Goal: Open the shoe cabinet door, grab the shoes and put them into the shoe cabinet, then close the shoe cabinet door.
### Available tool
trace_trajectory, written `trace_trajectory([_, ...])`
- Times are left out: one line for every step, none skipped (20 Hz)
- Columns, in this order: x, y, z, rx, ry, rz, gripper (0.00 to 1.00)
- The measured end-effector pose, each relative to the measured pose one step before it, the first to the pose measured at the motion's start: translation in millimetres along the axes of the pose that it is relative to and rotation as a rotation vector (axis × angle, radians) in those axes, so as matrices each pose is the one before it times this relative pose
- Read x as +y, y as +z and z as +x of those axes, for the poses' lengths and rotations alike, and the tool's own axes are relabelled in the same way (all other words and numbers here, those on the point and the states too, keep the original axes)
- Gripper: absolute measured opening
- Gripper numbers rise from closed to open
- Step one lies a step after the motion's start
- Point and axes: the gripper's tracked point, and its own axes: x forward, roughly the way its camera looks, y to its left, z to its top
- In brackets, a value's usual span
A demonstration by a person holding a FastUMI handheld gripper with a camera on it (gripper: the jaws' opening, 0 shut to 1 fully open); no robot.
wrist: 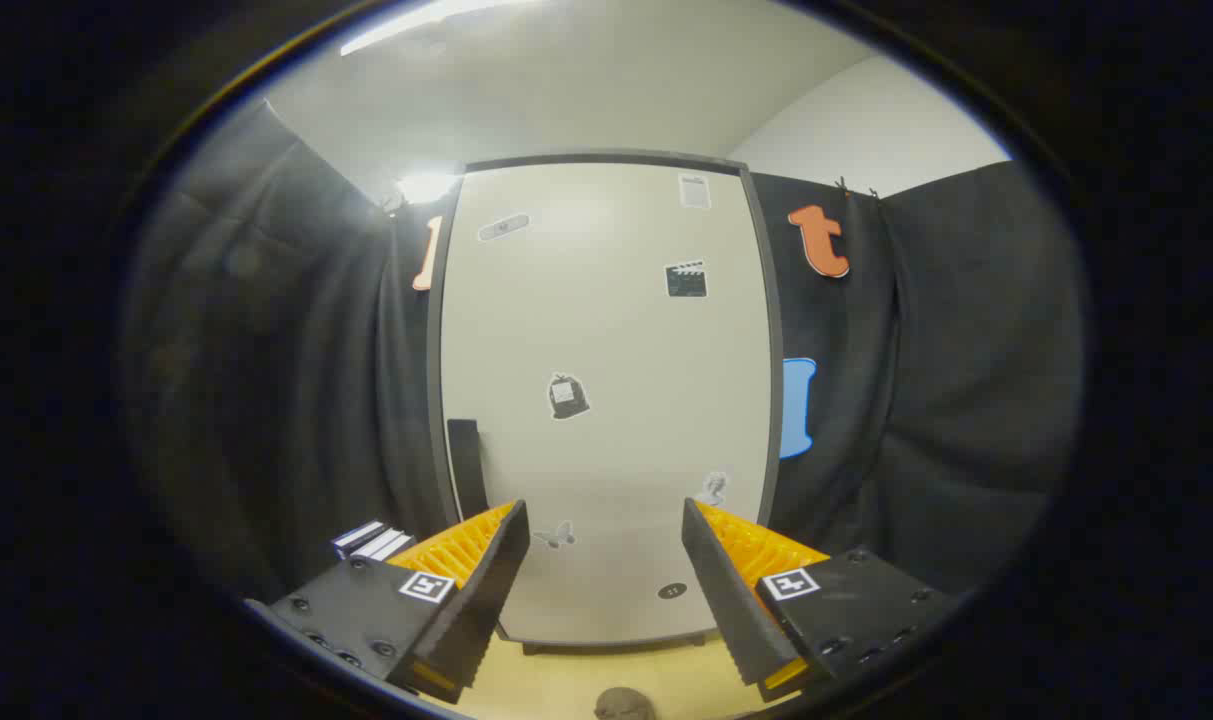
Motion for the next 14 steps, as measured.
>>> trace_trajectory([-0.17,-0.27,0.71,0.00167,-0.0011,-0.00181,0.95])
trace_trajectory([-0.33,-0.68,-0.12,0.00166,-0.00168,-0.00149,0.95])
trace_trajectory([-0.48,-0.44,-0.08,0.00223,-0.00201,0.00108,0.95])
trace_trajectory([0.5,0.34,0.12,-0.00206,0.00143,0.00559,0.95])
trace_trajectory([0.42,0.6,-0.13,-0.0021,0.00038,0.00576,0.95])
trace_trajectory([0.46,0.42,0.23,-0.0014,0.00151,0.00449,0.95])
trace_trajectory([0.74,-0.3,0.46,-0.0002,0.00083,0.00042,0.95])
trace_trajectory([0.93,0.06,-0.38,0.00021,0.00107,-0.0016,0.95])
trace_trajectory([1.05,0.16,0.28,-0.00074,0.00021,-0.00159,0.95])
trace_trajectory([0.96,-0.24,-0.06,0.00131,0.00089,-0.00015,0.95])
trace_trajectory([0.41,-0.17,0.53,0.00095,-0.00037,0.00056,0.95])
trace_trajectory([0.86,0.06,0.47,0.00156,-0.00002,0.00268,0.95])
trace_trajectory([1.26,-0.66,0.21,0.00091,-0.00063,0.00282,0.95])
trace_trajectory([1.1,0.48,0.27,-0.00007,0.00119,0.00052,0.95])
